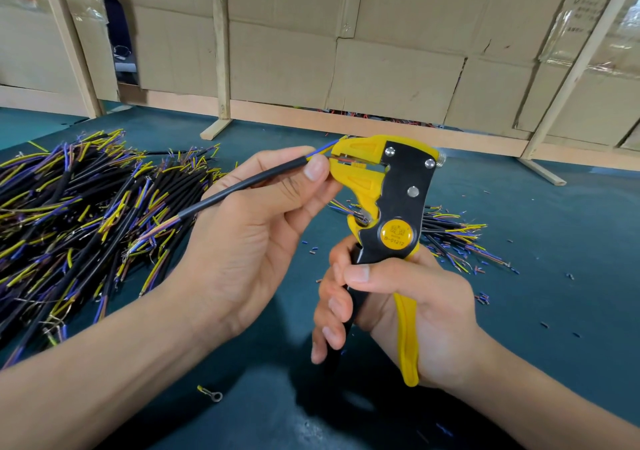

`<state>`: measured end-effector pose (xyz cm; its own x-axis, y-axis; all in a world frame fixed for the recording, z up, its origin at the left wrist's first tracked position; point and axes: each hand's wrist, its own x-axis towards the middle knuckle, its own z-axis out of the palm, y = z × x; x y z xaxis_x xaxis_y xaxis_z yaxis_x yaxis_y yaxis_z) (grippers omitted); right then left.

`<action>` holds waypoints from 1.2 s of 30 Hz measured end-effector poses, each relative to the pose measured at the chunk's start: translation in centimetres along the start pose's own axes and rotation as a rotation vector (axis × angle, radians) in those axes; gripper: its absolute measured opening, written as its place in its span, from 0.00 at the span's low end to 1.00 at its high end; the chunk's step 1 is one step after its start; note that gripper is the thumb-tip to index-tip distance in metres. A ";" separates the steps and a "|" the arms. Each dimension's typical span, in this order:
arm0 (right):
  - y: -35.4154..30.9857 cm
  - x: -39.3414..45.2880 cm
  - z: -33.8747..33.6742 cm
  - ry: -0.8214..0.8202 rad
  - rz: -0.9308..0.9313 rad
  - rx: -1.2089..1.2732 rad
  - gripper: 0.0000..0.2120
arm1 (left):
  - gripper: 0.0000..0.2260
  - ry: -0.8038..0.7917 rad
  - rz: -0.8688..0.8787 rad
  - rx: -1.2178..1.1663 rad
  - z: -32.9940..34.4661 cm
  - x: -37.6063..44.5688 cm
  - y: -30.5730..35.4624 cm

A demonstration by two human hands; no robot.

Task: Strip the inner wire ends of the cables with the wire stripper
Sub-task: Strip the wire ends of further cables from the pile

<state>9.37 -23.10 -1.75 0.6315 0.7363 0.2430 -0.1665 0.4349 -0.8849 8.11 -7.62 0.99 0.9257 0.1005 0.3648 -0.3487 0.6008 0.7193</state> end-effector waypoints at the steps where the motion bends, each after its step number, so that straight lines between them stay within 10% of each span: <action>1: 0.0 0.0 0.0 -0.003 -0.003 -0.002 0.02 | 0.08 0.013 0.004 -0.014 0.1 0.0 0.0; 36: -0.7 -0.1 0.5 0.194 0.023 -0.063 0.13 | 0.09 0.137 0.035 -0.005 0.3 0.1 -0.2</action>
<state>9.06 -23.22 -1.00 0.7633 0.6291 0.1471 -0.1387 0.3819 -0.9137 8.21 -7.98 1.12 0.9243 0.2293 0.3052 -0.3812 0.5989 0.7043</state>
